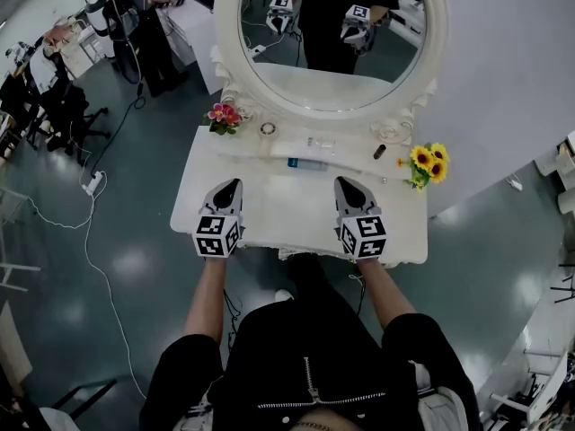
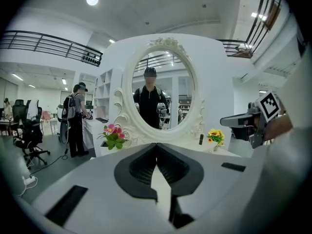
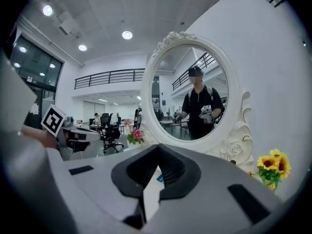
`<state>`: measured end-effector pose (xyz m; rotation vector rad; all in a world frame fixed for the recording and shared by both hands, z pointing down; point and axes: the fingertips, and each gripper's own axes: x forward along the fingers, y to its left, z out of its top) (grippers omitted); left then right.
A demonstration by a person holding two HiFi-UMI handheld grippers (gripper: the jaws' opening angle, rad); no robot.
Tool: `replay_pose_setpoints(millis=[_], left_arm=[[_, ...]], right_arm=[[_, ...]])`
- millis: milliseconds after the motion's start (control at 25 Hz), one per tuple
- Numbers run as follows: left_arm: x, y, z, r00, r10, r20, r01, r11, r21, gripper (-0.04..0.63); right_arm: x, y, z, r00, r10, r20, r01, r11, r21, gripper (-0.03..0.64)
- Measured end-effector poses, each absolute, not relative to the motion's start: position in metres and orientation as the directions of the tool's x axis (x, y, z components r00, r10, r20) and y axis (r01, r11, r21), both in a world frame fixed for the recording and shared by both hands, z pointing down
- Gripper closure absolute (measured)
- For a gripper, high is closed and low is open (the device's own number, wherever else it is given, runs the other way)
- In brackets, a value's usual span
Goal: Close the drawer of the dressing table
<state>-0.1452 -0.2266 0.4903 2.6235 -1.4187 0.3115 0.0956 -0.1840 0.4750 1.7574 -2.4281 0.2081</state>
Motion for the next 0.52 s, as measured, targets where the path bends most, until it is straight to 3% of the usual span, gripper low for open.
replay_pose_setpoints(millis=[520], left_arm=[[-0.1549,-0.2174,0.4965,0.53,-0.807,0.258,-0.84,-0.542,0.031,0.574]], right_arm=[[0.0884,-0.1744,0.4754,-0.302,-0.934,0.194,-0.953,0.301,-0.033,0.615]])
